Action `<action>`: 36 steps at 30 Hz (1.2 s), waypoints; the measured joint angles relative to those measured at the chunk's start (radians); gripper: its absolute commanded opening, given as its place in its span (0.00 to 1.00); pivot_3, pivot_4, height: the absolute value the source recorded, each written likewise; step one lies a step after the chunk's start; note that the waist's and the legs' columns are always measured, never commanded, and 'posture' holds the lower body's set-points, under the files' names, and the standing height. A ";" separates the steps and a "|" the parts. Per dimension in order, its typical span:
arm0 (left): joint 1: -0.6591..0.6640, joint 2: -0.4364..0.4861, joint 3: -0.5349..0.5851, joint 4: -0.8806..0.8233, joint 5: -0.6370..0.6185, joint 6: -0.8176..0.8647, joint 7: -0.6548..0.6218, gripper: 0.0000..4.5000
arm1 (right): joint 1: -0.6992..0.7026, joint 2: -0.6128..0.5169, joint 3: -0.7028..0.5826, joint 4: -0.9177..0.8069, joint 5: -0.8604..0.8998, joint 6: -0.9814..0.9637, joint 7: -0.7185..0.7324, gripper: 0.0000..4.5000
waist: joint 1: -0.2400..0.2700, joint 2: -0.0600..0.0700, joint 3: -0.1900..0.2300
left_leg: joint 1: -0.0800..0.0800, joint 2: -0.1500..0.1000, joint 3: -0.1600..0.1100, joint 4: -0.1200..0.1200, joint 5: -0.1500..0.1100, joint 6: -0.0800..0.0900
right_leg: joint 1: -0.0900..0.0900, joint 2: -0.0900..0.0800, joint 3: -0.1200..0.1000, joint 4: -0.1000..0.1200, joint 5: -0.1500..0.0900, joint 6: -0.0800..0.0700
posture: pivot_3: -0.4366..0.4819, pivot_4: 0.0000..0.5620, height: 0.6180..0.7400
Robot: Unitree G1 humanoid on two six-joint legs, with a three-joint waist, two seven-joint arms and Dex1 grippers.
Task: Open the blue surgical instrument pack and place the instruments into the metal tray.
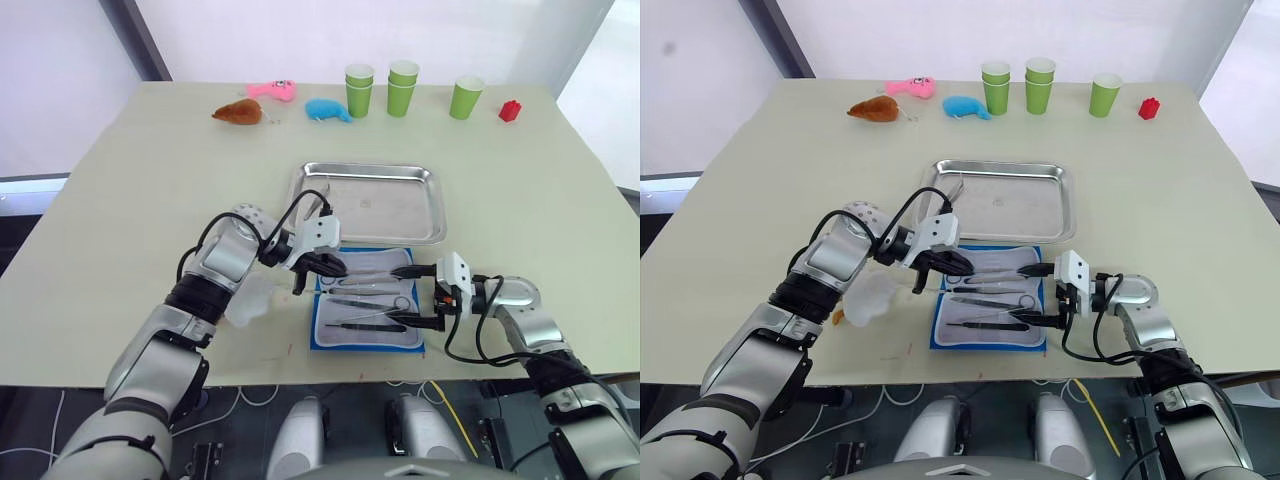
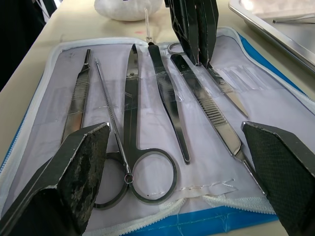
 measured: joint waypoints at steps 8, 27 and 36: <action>-0.022 -0.010 -0.006 0.028 0.003 0.008 -0.019 0.00 | 0.001 0.000 -0.001 0.002 0.000 0.001 0.000 1.00 | 0.000 0.000 0.000 | 0.002 0.000 0.001 0.000 0.000 0.000 | 0.004 0.000 -0.001 -0.002 0.000 0.000 | 0.48 0.27 1.00; -0.173 -0.075 -0.045 0.161 0.059 0.020 -0.128 0.00 | 0.001 0.005 -0.001 0.005 -0.001 -0.001 -0.001 1.00 | -0.001 0.000 0.000 | 0.002 0.000 0.000 0.000 0.000 0.000 | 0.005 0.000 -0.002 -0.003 0.000 0.000 | 0.48 0.27 1.00; -0.198 -0.078 -0.060 0.158 0.080 0.047 -0.143 0.00 | 0.000 0.005 -0.001 0.005 -0.001 -0.001 -0.001 1.00 | -0.002 0.000 0.000 | 0.002 0.000 0.000 0.000 0.000 0.000 | 0.005 0.000 -0.002 -0.003 0.000 0.000 | 0.48 0.27 1.00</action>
